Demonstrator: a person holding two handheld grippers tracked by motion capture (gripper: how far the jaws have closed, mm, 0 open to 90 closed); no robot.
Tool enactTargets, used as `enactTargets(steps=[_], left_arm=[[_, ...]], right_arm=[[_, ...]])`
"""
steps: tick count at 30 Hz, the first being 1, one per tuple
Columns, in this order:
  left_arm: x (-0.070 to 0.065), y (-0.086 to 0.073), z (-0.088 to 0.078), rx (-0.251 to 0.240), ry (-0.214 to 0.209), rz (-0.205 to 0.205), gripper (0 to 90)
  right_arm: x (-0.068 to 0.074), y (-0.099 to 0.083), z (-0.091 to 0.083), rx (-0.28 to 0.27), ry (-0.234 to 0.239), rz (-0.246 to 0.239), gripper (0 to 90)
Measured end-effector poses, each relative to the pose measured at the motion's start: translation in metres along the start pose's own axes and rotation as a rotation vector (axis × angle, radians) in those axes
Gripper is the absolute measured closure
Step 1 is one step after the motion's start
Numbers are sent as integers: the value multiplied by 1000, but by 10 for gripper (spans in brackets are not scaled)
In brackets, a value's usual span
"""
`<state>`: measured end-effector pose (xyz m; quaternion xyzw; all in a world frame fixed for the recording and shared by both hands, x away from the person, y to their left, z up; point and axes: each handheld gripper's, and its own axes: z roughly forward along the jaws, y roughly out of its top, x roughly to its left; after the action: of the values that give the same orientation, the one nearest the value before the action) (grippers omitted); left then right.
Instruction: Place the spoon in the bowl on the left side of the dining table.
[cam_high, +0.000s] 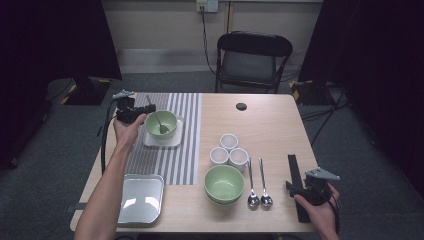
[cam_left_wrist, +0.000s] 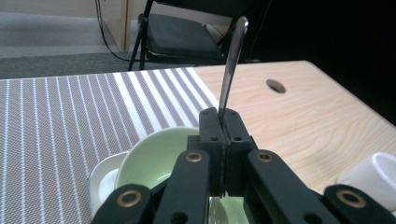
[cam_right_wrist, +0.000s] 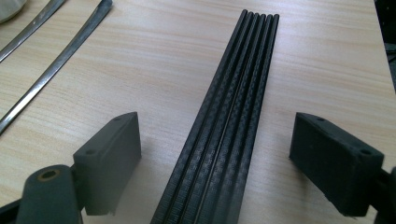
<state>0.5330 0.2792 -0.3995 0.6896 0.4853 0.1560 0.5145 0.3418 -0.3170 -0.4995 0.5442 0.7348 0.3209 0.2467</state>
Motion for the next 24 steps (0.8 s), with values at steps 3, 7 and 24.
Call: enactTargets(steps=[3,7,24], left_arm=[[0,-1,0,7,-2,5,895],[0,-2,-1,21,3,21,894],[5,-10,-5,31,7,16,861]], right_arm=[[0,0,0,0,0,0,156],[0,0,0,0,0,0,156],[0,0,0,0,0,0,156]])
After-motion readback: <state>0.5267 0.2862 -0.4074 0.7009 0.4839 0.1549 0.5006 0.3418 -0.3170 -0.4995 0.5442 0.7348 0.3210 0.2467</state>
